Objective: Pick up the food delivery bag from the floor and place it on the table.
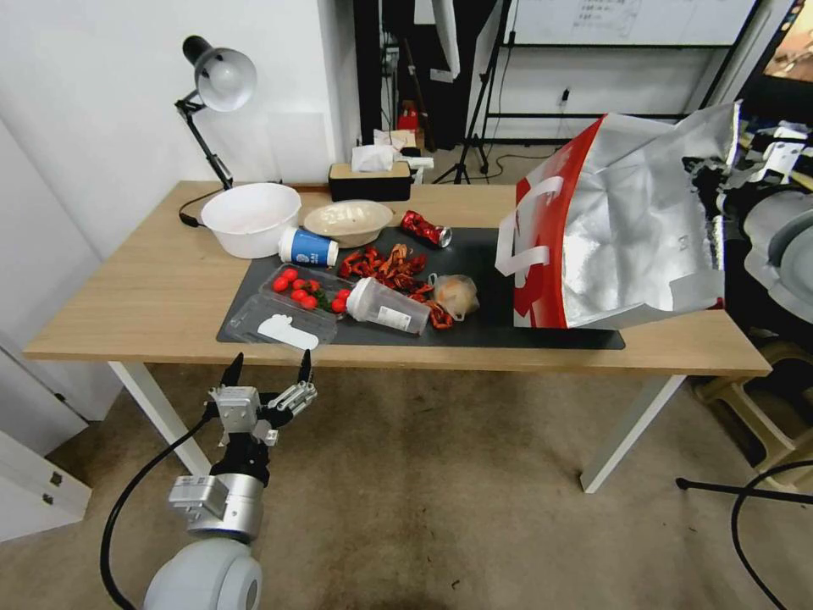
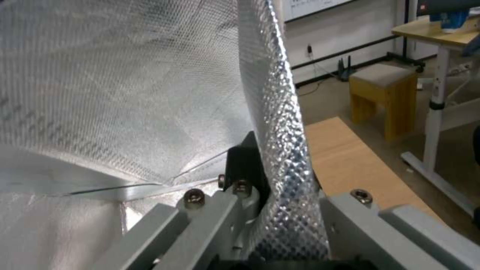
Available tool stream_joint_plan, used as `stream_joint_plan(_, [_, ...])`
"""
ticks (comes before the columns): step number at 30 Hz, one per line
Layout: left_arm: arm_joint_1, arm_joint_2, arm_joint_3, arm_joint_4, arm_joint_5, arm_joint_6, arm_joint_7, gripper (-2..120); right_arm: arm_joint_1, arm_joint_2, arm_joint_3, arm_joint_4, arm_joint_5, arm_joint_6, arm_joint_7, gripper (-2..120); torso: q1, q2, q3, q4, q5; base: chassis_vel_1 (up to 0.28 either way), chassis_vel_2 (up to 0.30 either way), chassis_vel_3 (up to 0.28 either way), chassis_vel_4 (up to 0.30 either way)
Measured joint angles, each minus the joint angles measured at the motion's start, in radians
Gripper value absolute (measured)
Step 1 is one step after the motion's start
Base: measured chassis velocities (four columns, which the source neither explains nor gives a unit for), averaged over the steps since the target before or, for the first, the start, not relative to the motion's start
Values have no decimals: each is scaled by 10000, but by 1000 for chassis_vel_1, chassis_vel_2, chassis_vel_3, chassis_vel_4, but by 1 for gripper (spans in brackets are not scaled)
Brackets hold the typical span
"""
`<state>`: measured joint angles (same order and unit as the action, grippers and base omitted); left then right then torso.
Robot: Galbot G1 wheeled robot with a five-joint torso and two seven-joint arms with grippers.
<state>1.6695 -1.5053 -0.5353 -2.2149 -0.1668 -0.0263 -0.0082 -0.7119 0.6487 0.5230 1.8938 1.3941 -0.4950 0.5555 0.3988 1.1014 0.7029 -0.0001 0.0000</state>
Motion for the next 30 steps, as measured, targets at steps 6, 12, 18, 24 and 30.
stream_joint_plan(6, [0, -1, 0, 0, 0, -1, 1, 100, 0, 0, -3, -18, 0, -23, -11, 10, 0, 0, 0, 0, 0, 0, 0, 0, 0])
stream_joint_plan(12, [9, -5, 8, 0, 4, -6, 6, 100, -30, -1, -4, -44, 0, -40, -82, 30, 0, 0, 0, 0, 0, 0, 0, 0, 0])
stream_joint_plan(18, [28, -5, 10, -2, 7, -12, 14, 100, -43, -16, -3, -50, -10, -40, -146, 47, 0, 0, 0, 0, 0, 0, 0, 0, 0])
stream_joint_plan(24, [74, -6, 26, -20, 27, -53, 32, 100, -42, -110, 33, -80, -146, 82, -334, 76, 0, 0, 0, 0, 0, 0, 0, 0, 0])
stream_joint_plan(30, [113, -29, 56, -38, 69, -98, 48, 100, -74, -179, 62, -58, -680, 558, -711, 92, 0, 0, 0, 0, 0, 0, 0, 0, 0])
